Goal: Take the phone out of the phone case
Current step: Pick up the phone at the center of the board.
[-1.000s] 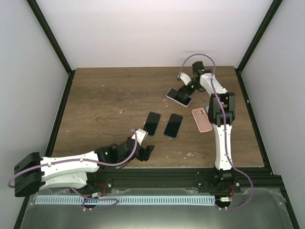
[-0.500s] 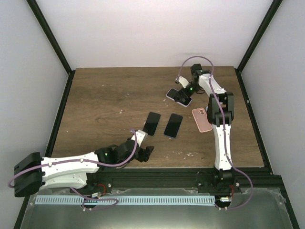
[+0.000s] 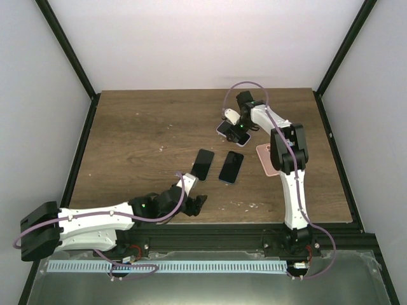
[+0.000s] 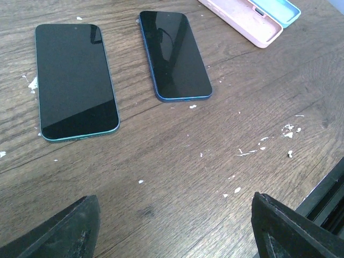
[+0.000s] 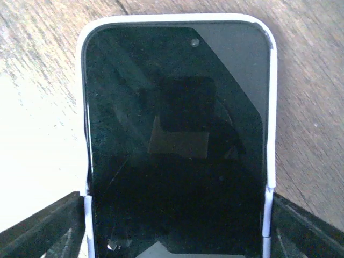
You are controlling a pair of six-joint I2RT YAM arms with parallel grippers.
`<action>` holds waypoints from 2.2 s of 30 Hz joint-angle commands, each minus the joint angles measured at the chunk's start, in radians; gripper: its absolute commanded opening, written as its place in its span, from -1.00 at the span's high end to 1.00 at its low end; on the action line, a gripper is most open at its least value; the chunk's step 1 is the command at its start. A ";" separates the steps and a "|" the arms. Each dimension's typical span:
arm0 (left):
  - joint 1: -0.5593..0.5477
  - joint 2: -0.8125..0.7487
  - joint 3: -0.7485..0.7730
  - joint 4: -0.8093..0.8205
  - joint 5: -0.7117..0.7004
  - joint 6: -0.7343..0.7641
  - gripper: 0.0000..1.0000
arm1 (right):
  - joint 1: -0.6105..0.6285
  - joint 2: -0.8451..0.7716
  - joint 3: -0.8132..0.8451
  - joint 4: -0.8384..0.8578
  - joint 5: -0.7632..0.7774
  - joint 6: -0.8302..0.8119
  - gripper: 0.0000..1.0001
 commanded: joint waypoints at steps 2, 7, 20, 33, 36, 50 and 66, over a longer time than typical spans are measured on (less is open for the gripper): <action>-0.003 -0.009 -0.016 0.027 0.008 -0.019 -0.56 | 0.022 0.095 -0.004 -0.119 0.050 0.052 -0.64; -0.003 -0.021 -0.013 0.025 -0.018 -0.041 -0.56 | 0.022 0.071 -0.009 -0.134 0.002 0.064 -0.21; 0.247 0.022 0.205 0.003 0.060 -0.279 -0.69 | 0.019 -0.470 -0.370 0.167 -0.347 0.249 0.11; 0.274 0.319 0.470 0.149 0.108 -0.258 -0.42 | 0.019 -0.857 -0.886 0.525 -0.594 0.464 0.13; 0.289 0.327 0.462 0.162 0.085 -0.304 -0.34 | 0.019 -0.906 -0.931 0.559 -0.615 0.473 0.14; 0.316 0.447 0.525 0.228 0.210 -0.358 0.05 | 0.019 -0.922 -0.950 0.579 -0.620 0.476 0.14; 0.318 0.528 0.589 0.248 0.207 -0.363 0.48 | 0.019 -0.945 -0.964 0.595 -0.597 0.470 0.14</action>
